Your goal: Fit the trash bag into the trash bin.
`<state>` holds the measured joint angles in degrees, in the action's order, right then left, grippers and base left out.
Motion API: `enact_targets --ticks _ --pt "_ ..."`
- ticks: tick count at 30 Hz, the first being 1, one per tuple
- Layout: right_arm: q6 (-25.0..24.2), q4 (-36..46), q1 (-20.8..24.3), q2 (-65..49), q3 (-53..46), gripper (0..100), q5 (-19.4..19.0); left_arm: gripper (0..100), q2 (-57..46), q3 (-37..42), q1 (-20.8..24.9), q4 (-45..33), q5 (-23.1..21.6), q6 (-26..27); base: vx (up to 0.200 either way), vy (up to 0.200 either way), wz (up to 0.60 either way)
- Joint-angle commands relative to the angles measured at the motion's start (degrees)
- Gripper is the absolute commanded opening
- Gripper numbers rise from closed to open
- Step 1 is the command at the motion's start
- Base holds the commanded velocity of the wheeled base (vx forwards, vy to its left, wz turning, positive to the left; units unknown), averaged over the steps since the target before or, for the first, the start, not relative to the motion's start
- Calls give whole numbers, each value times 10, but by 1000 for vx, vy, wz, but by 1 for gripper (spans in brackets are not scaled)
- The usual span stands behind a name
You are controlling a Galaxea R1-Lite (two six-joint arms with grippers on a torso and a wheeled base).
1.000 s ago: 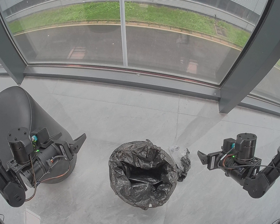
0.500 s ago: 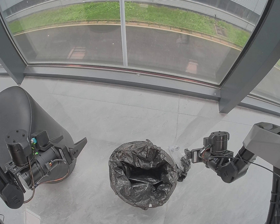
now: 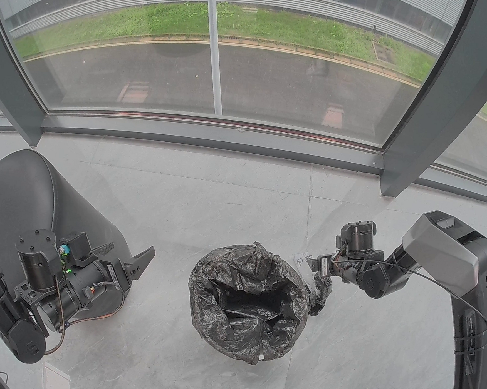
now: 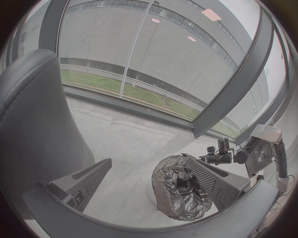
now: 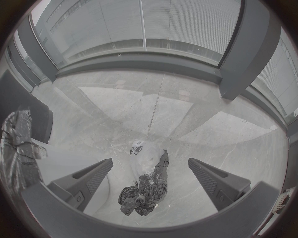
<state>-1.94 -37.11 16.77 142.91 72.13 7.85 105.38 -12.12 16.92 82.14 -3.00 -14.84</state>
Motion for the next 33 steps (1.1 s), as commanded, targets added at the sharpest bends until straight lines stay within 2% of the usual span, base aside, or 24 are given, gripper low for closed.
enact_targets --ticks 1,12,24,33 --pt "0 12 -2 37 33 100 -2 100 19 2 4 1 0 -1 0 0 0" --pt "-3 85 -9 79 120 100 -2 100 34 2 10 2 0 0 0 0 0" --pt "-3 226 0 145 290 100 7 100 39 3 18 2 1 2 0 0 0" --pt "-1 276 8 173 354 100 5 100 55 0 19 3 2 3 0 0 0"
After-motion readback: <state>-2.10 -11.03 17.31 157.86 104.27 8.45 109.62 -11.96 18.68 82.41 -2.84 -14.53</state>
